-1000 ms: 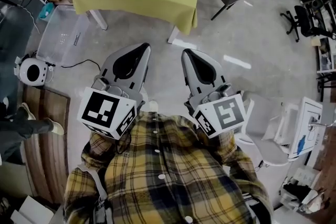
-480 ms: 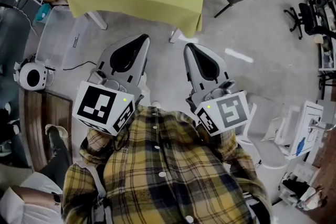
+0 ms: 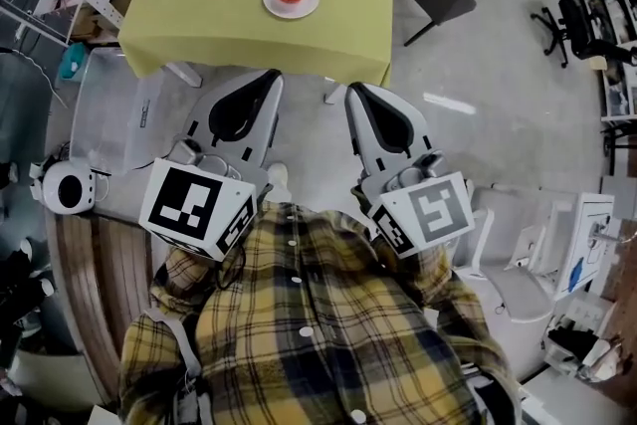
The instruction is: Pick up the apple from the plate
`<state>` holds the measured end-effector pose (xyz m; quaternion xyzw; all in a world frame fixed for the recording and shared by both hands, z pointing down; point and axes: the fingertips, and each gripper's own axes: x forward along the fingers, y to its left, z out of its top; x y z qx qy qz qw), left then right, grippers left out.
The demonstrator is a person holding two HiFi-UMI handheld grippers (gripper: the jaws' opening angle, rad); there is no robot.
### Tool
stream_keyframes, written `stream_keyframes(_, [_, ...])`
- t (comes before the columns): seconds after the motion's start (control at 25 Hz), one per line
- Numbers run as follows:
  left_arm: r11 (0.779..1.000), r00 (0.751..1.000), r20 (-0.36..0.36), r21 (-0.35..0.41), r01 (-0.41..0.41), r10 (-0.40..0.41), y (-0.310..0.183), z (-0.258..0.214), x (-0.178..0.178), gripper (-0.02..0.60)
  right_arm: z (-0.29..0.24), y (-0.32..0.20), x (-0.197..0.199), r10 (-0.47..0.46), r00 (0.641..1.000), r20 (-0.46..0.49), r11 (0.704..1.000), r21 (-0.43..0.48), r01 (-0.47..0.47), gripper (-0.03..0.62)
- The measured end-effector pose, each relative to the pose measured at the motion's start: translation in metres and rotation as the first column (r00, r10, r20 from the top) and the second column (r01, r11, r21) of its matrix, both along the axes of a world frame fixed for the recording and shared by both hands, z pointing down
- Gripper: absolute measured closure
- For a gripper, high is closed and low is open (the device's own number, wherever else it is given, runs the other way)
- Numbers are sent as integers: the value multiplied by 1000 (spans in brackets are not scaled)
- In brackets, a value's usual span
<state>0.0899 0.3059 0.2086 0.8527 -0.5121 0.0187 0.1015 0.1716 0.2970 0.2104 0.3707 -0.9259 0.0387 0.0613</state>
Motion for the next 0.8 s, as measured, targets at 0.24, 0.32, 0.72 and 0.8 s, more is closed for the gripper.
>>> stream_keyframes(0.24, [1000,1000,-10,-3,-28,28,-35,3,-37,575,0,-34,-32,49,999,0,999,-3,-49,597])
stream_keyframes(0.32, [999,999,-15,-10,-35,35,-44,5,-45,575,3,-41,-37,63,998,-7,998,-15,-63,597])
stream_keyframes(0.72, [997,998,-42,-59,-41,39,-82,26,-47,575,22,-79,-34,86,995,-50,993,-76,-89,598])
stream_keyframes(0.8, [998,998,-45,-60,-34,31,-93,28,-48,575,23,-92,-35,81,996,-49,994,-76,-84,597])
